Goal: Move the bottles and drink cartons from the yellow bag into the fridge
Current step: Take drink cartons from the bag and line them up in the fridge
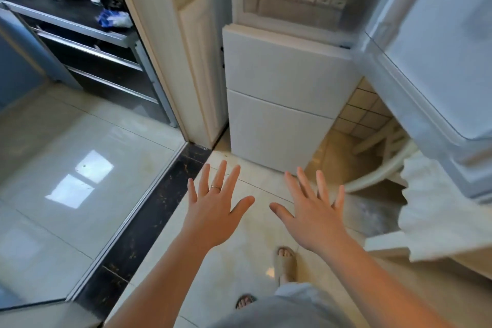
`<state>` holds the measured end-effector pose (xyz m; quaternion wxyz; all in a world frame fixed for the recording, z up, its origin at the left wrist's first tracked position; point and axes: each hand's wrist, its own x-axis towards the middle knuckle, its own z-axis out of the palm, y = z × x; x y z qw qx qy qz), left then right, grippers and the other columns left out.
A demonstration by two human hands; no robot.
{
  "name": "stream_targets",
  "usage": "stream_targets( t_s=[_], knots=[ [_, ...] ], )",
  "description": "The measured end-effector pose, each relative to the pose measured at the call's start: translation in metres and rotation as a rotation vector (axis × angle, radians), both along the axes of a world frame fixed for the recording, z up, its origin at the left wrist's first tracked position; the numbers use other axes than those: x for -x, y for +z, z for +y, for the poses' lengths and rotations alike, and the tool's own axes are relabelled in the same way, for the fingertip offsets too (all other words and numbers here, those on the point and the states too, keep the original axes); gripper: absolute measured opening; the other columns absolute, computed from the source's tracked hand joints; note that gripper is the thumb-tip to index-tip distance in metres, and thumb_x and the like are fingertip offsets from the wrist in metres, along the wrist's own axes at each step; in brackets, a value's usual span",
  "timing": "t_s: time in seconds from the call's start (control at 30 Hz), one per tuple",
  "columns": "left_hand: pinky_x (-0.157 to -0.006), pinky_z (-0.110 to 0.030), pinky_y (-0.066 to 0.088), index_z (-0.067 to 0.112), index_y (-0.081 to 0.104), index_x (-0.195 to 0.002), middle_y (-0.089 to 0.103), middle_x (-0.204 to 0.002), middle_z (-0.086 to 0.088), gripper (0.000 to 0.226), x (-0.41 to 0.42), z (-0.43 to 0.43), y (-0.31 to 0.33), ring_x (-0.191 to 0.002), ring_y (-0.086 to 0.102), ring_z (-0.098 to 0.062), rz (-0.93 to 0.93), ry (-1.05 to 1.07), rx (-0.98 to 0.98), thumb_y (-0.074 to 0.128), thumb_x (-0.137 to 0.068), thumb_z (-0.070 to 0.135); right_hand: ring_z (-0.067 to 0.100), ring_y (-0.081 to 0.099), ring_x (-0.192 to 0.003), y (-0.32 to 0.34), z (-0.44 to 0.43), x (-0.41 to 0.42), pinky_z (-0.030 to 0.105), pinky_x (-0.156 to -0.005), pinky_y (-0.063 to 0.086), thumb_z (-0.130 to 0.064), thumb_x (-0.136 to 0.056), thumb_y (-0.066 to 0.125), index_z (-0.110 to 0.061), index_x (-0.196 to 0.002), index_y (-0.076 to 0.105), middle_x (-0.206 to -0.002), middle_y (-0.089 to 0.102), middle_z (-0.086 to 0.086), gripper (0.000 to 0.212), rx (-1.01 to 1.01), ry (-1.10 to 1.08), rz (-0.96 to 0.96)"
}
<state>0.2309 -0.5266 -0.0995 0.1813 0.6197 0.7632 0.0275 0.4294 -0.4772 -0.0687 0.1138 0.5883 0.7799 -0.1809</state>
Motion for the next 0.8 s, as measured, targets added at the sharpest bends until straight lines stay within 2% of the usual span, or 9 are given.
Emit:
stream_targets(
  t_s=[0.13,0.3,0.47,0.6,0.8],
  knots=[
    [-0.109,-0.049,-0.024,0.043,-0.018,-0.152,-0.027,-0.160,0.010,0.079,-0.050,-0.021,-0.013,-0.143,-0.035,-0.024,0.014,-0.097,0.028,0.002,-0.085,0.078,0.027,-0.028,-0.147,-0.014,-0.031,-0.050,0.062,-0.113,-0.017,-0.076,-0.090,0.014,-0.040,-0.153,-0.014,-0.161,-0.024,-0.010,0.078,0.030,-0.054,-0.026],
    [-0.113,-0.052,-0.019,0.042,-0.017,-0.152,-0.026,-0.161,0.009,0.080,-0.133,-0.036,-0.024,-0.144,-0.033,-0.025,0.003,-0.227,0.085,0.002,-0.084,0.079,0.027,-0.029,-0.146,-0.024,-0.055,-0.131,0.062,-0.113,-0.018,-0.077,-0.089,0.012,-0.040,-0.153,-0.015,-0.161,-0.025,-0.009,0.079,0.044,-0.124,-0.047],
    [-0.114,-0.053,-0.017,0.042,-0.019,-0.151,-0.025,-0.161,0.008,0.086,-0.241,-0.038,-0.030,-0.142,-0.034,-0.024,0.020,-0.327,0.102,-0.012,-0.075,0.083,0.027,-0.029,-0.146,-0.031,-0.069,-0.241,0.064,-0.114,-0.015,-0.078,-0.089,0.013,-0.040,-0.154,-0.014,-0.161,-0.025,-0.009,0.080,0.048,-0.207,-0.046],
    [-0.116,-0.054,-0.015,0.042,-0.014,-0.153,-0.023,-0.162,0.009,0.083,-0.342,-0.037,-0.030,-0.146,-0.030,-0.025,-0.035,-0.331,0.129,-0.001,-0.080,0.080,0.027,-0.027,-0.147,-0.032,-0.077,-0.343,0.063,-0.114,-0.014,-0.076,-0.090,0.016,-0.039,-0.154,-0.012,-0.161,-0.025,-0.010,0.079,0.038,-0.270,-0.043],
    [-0.118,-0.054,-0.014,0.044,-0.013,-0.153,-0.022,-0.162,0.010,0.082,-0.476,-0.033,-0.032,-0.146,-0.030,-0.023,-0.064,-0.384,0.120,0.002,-0.081,0.080,0.028,-0.023,-0.149,-0.026,-0.087,-0.479,0.063,-0.115,-0.013,-0.076,-0.091,0.016,-0.041,-0.153,-0.012,-0.163,-0.022,-0.008,0.077,0.029,-0.369,-0.047]
  ],
)
